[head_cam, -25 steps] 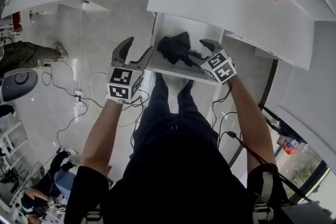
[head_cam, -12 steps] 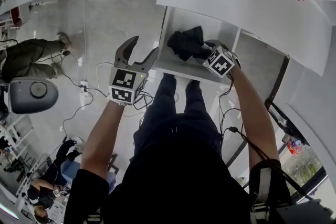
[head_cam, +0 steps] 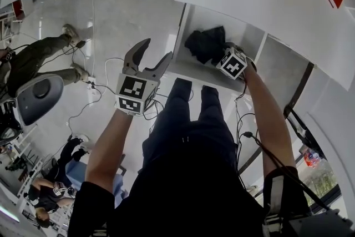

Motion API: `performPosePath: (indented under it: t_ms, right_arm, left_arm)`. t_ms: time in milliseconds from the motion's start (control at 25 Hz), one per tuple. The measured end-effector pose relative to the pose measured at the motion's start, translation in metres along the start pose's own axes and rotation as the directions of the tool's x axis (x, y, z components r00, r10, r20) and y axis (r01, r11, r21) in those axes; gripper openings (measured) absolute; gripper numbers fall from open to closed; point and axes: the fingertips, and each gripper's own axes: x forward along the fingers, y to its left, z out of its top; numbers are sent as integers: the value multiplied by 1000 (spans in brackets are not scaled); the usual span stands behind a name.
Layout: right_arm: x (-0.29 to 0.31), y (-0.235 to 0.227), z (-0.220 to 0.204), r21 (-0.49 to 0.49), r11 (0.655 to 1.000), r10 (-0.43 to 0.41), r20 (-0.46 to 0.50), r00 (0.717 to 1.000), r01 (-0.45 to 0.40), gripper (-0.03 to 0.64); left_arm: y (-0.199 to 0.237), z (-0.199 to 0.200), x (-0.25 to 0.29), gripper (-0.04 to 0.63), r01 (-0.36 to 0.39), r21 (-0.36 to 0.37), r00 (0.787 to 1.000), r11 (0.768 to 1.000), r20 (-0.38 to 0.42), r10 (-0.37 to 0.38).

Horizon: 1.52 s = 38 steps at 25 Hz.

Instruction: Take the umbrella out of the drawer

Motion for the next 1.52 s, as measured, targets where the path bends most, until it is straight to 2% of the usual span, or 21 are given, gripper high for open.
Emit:
performPosePath:
  t_ms: [160, 240, 600, 760, 880, 1120, 1280, 1520]
  right_arm:
    - [12, -5, 1, -10, 1000, -11, -10, 1000, 11, 319]
    - [14, -8, 3, -19, 999, -28, -12, 1000, 28, 294]
    - [13, -4, 0, -38, 997, -72, -1, 997, 72, 248]
    - [6, -6, 1, -96, 987, -132, -3, 991, 131, 232]
    - [-1, -9, 4, -103, 980, -169, 6, 986, 168, 230]
    - [-42, -6, 27, -93, 970, -218, 81, 973, 225, 230]
    - [-75, 11, 35, -127, 959, -238, 117, 964, 252, 230]
    - [-132, 28, 54, -203, 922, -304, 150, 941, 330, 230]
  left_arm:
    - [3, -4, 7, 276, 5, -14, 1000, 1000, 0, -5]
    - [3, -7, 8, 276, 7, -19, 1000, 1000, -5, -7]
    - [-5, -2, 7, 276, 7, -4, 1000, 1000, 1, -7]
    - [-5, 1, 4, 276, 6, 3, 1000, 1000, 6, -6]
    - [-5, 5, 5, 276, 3, 5, 1000, 1000, 14, -3]
    - [-10, 23, -7, 276, 5, 15, 999, 1000, 49, -5]
    - [-19, 39, -23, 276, -1, 28, 997, 1000, 82, -1]
    - [-23, 82, -51, 276, -21, 43, 982, 999, 187, 13]
